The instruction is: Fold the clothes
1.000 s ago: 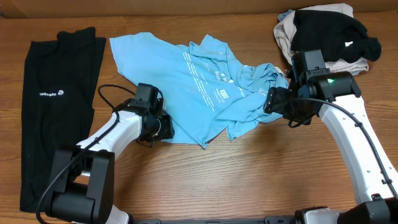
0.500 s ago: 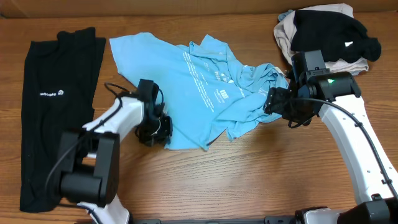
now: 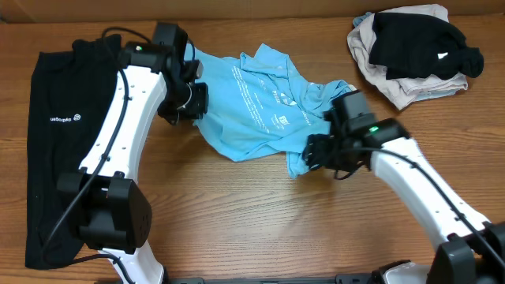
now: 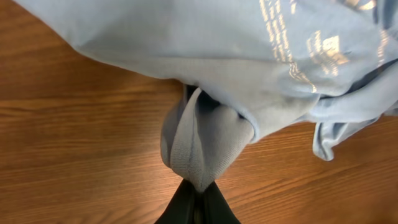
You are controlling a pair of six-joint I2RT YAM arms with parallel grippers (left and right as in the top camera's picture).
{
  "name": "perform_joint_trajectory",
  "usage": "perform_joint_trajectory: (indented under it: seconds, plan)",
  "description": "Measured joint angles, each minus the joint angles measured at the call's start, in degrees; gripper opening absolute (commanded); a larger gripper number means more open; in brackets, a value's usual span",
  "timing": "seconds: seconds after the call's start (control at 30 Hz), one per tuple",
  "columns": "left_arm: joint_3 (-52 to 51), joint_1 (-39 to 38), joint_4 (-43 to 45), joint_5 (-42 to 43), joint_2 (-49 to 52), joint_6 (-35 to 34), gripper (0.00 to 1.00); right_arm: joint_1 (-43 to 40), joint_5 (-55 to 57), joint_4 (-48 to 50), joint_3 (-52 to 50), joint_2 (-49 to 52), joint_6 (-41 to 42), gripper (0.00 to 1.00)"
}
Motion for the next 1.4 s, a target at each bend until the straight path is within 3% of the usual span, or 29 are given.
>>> perform_joint_trajectory:
  seconds: [0.2,0.5,0.57,0.67,0.7,0.77,0.8,0.83,1.1,1.4]
  plan:
    - [0.81,0.00,-0.81,-0.42,0.00,1.03,0.04,4.57,1.46,6.25,-1.29,5.92,-1.20,0.70]
    - [0.81,0.00,-1.03,-1.25,0.00,1.22,0.04,6.56,2.54,5.77,-1.40,14.69,-3.15,0.70]
    - [0.81,0.00,-1.01,-1.31,0.00,1.22,0.04,6.56,2.56,5.73,-1.40,14.69,-3.21,0.65]
    - [0.81,0.00,-0.98,-1.46,0.00,1.22,0.04,6.56,2.80,5.84,-1.46,14.69,-3.63,0.50]
    - [0.81,0.00,-0.98,-1.49,0.00,1.22,0.04,6.56,2.84,5.95,-1.53,14.75,-3.80,0.42]
    - [0.81,0.00,-0.94,-1.49,0.00,1.22,0.04,6.56,2.99,6.47,-1.62,14.88,-3.58,0.14]
    - [0.81,0.00,-0.94,-1.49,0.00,1.22,0.04,6.56,3.08,6.78,-1.62,14.91,-3.74,0.06]
    - [0.81,0.00,-0.94,-1.49,0.00,1.22,0.04,6.56,3.10,6.95,-1.62,14.93,-3.30,0.04]
    - [3.61,1.03,-4.00,-3.28,0.02,1.22,0.04,4.46,3.43,0.83,0.28,14.69,-2.16,0.04]
    - [21.16,6.78,-14.47,-4.09,0.02,3.43,0.04,-11.56,4.35,-20.04,15.85,1.22,-3.04,0.04]
